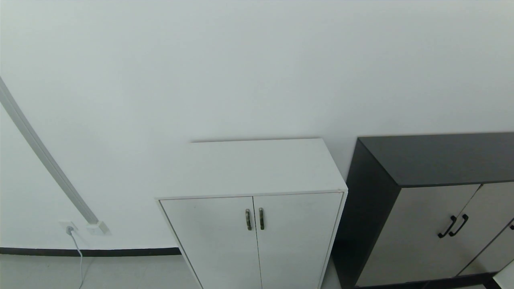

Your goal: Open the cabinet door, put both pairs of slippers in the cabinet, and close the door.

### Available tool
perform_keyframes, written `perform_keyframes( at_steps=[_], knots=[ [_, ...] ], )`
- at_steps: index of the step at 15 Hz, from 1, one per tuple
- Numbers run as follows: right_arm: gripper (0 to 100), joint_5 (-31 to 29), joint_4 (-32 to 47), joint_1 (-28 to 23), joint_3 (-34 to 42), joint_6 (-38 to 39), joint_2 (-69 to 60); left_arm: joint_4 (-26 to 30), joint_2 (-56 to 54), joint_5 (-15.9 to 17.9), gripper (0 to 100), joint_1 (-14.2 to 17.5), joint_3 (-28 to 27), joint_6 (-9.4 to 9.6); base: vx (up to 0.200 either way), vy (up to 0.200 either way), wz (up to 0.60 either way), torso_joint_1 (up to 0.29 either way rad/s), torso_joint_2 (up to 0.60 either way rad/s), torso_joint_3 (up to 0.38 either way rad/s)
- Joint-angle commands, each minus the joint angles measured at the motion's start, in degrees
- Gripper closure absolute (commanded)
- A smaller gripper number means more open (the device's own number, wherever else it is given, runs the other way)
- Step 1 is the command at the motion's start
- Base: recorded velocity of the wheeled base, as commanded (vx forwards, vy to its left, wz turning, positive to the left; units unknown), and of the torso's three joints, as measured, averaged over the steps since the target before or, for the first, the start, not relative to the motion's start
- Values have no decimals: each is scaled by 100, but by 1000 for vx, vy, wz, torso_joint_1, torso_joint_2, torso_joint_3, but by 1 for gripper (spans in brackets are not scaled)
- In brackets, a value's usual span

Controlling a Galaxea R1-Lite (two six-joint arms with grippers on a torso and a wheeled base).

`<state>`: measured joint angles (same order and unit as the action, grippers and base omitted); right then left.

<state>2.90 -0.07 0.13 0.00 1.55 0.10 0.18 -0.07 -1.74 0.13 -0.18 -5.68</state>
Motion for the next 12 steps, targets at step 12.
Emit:
perform_keyframes(
  at_steps=[12],
  knots=[
    [100, -114, -10, -5, 0, -32, -1, -1, 7, -10, 100, -5, 1, 6, 0, 0, 0, 0, 0, 0]
  ],
)
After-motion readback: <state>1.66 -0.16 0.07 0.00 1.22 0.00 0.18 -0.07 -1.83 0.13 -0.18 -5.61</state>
